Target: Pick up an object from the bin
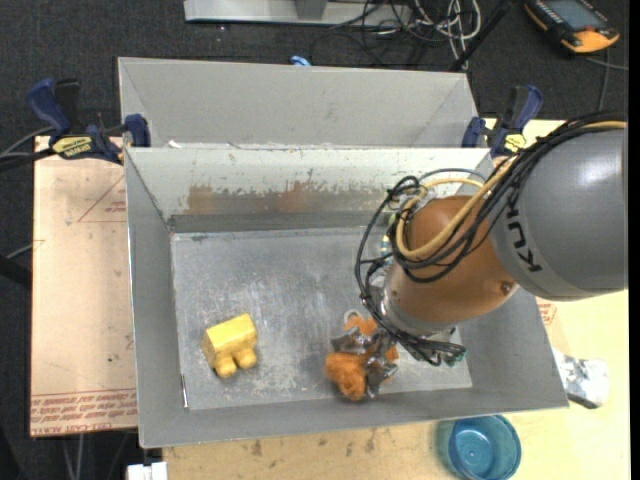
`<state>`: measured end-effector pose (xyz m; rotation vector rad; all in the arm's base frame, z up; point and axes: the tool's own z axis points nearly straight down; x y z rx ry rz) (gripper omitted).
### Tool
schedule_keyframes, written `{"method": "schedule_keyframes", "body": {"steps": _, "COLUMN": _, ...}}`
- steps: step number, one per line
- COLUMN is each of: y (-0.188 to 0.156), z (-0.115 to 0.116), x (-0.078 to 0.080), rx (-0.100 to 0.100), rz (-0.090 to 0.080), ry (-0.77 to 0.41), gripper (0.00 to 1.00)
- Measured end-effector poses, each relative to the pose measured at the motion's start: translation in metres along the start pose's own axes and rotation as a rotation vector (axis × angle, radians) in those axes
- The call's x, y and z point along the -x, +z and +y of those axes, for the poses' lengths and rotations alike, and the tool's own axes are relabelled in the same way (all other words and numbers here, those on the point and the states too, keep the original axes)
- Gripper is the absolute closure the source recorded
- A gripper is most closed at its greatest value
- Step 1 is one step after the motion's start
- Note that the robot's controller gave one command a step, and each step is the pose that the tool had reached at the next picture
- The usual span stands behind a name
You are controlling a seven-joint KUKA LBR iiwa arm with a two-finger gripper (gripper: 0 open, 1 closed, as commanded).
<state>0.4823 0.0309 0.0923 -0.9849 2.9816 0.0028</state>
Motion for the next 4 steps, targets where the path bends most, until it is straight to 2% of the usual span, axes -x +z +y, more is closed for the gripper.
{"method": "schedule_keyframes", "body": {"steps": 4, "y": -0.038, "z": -0.001, "x": 0.002, "rx": -0.001, "rz": 0.000, "ry": 0.001, "gripper": 1.00}}
